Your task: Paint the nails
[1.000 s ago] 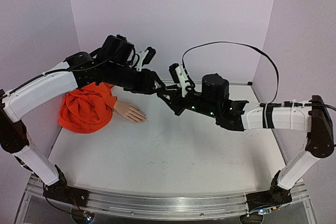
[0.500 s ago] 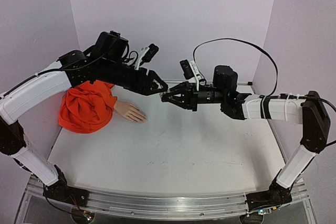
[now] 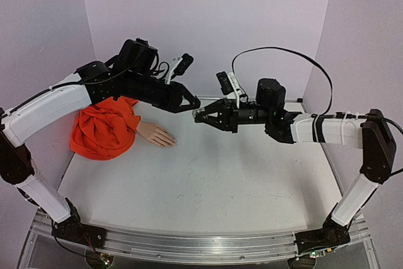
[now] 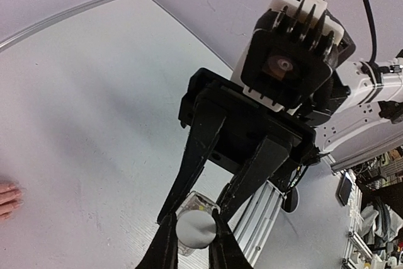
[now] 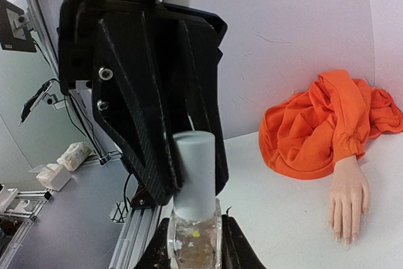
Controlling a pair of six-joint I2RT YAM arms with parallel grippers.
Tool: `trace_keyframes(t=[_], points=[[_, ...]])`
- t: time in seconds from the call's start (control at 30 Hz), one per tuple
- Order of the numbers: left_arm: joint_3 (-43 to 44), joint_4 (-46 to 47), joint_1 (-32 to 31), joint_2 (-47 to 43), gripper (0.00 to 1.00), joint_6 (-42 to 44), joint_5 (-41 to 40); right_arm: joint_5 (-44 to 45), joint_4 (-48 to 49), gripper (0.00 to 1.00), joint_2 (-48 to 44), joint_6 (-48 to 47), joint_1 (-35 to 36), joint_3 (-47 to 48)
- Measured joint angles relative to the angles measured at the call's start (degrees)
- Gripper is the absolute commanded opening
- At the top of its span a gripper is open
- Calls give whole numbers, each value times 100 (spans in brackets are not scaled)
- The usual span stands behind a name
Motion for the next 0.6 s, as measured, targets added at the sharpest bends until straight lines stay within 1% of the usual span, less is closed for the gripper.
trace_keyframes(t=[0.03, 0.07, 0.1, 0.13, 0.17, 0.2, 0.27, 0.3, 0.37, 0.43, 0.47, 0.5, 0.53, 0.6], points=[[2, 17, 2, 31, 2, -2, -61, 92, -50, 0, 0, -7, -2, -2], [11, 24, 4, 57, 0, -22, -144, 229, -109, 0, 0, -48, 0, -4], [33, 20, 9, 90, 0, -55, -315, 496, -195, 0, -2, -140, 13, -4], [37, 24, 15, 116, 0, -90, -461, 984, -319, 0, -26, -278, 107, -2], [42, 26, 35, 162, 0, -177, -710, 1799, -498, 0, -61, -442, 284, 4], [48, 35, 76, 225, 0, -278, -981, 2857, -664, 0, -87, -616, 549, 17], [68, -7, 140, 328, 0, -459, -1202, 5064, -813, 0, -90, -1027, 1137, 24], [68, -39, 138, 356, 0, -514, -1237, 5925, -898, 0, -85, -1207, 1405, 22], [72, -39, 76, 398, 1, -664, -1290, 6870, -975, 0, -83, -1473, 1692, 24], [101, 2, 55, 426, 14, -758, -1309, 7134, -957, 0, -83, -1674, 1755, 24], [127, 15, 57, 437, 26, -787, -1307, 7156, -925, 0, -83, -1773, 1751, 22], [149, 15, 59, 444, 34, -809, -1307, 7106, -874, 0, -83, -1864, 1722, 17], [151, 17, 59, 442, 46, -833, -1307, 7005, -837, 0, -85, -1908, 1696, 7], [153, -44, 46, 433, 69, -837, -1215, 6524, -732, 0, -98, -1956, 1530, -39]])
